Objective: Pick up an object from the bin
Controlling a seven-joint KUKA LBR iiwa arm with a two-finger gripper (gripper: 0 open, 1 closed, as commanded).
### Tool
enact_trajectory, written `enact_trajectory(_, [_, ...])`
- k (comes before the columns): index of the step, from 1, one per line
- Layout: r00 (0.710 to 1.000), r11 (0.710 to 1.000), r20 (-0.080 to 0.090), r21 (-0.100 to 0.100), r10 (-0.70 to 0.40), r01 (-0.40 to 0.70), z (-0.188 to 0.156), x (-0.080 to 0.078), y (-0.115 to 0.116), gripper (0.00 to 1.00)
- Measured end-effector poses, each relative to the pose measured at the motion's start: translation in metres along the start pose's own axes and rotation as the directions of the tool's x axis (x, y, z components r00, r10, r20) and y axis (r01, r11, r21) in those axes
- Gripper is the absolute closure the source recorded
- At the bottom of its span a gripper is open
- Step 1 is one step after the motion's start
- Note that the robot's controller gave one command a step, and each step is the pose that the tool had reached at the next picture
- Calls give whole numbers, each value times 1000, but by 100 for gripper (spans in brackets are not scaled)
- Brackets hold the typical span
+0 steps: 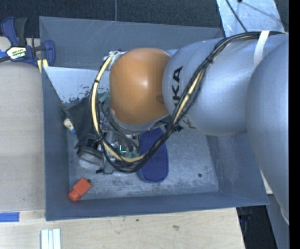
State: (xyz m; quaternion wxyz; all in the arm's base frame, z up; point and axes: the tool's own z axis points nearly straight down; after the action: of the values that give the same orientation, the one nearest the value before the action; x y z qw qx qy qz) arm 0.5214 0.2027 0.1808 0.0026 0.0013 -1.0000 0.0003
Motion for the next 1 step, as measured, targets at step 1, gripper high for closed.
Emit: enact_trajectory(1, [972, 972, -5, -1, 235, -235, 113, -42, -32, 0])
